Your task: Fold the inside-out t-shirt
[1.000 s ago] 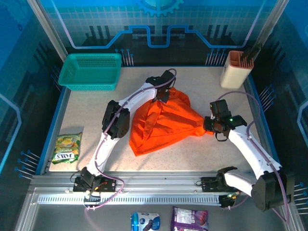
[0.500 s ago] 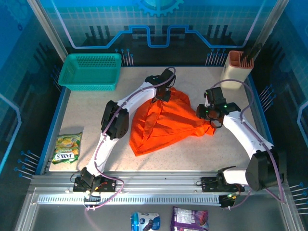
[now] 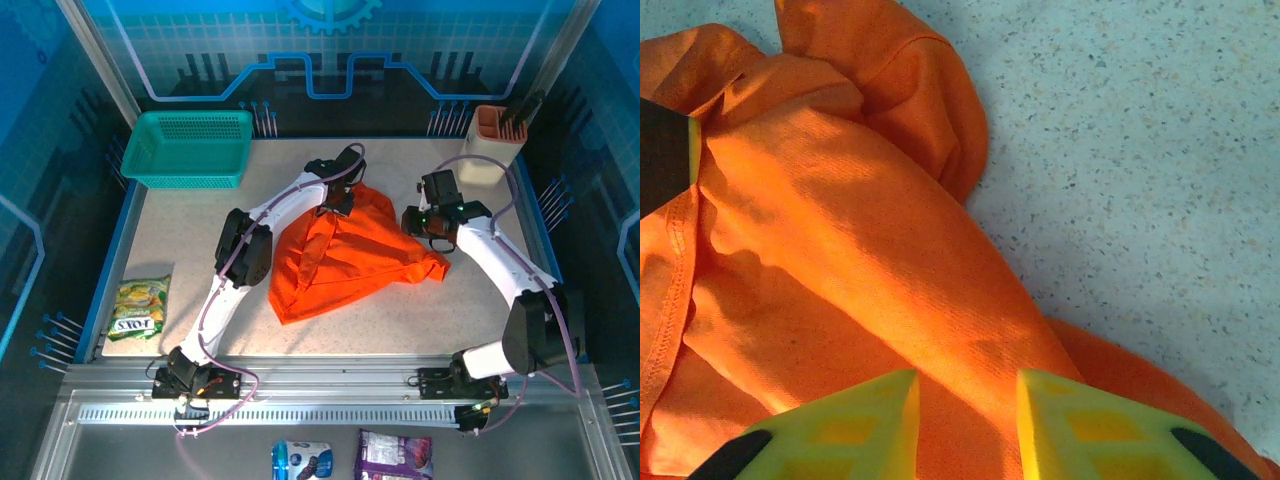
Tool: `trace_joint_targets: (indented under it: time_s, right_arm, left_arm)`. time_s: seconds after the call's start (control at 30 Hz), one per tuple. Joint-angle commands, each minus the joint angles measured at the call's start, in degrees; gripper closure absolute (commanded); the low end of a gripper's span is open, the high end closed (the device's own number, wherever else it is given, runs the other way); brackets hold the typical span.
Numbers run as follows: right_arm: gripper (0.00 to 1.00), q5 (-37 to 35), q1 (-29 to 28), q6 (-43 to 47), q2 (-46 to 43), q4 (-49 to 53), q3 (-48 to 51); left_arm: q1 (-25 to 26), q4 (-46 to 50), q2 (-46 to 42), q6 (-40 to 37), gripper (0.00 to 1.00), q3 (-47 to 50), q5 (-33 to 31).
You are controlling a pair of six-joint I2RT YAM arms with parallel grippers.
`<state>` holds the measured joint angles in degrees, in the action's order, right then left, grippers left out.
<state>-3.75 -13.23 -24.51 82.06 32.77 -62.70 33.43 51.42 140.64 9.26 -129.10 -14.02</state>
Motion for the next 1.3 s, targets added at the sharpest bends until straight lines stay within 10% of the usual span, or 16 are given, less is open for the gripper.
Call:
trace_joint_targets:
  time_s: [0.0, 0.33, 0.77, 1.03, 1.27]
  right_arm:
    - [0.69, 1.8, -1.1, 1.0, 2.6, -1.5, -3.0]
    - [0.64, 5.4, -1.3, 3.6, 17.4, -4.2, -13.3]
    - [0.46, 3.7, -1.4, 7.1, 41.1, 0.0, -33.5]
    - [0.99, 1.2, -2.1, 7.8, 43.9, 2.0, -41.3]
    - [1.0, 0.1, 0.0, 9.2, 37.2, 5.9, -51.4]
  left_arm:
    - [-0.7, 1.7, 1.3, 1.7, 0.75, -1.9, 1.6]
    - [-1.3, 2.2, 2.6, 1.8, 0.65, -2.5, 2.3]
    - [-2.4, 0.8, 0.8, 2.5, 1.0, -1.6, 6.5]
    - [-4.7, -0.5, -4.8, 4.1, 1.0, -1.0, 10.2]
    - [-10.8, -4.3, -17.5, 8.6, 1.0, 3.9, 17.1]
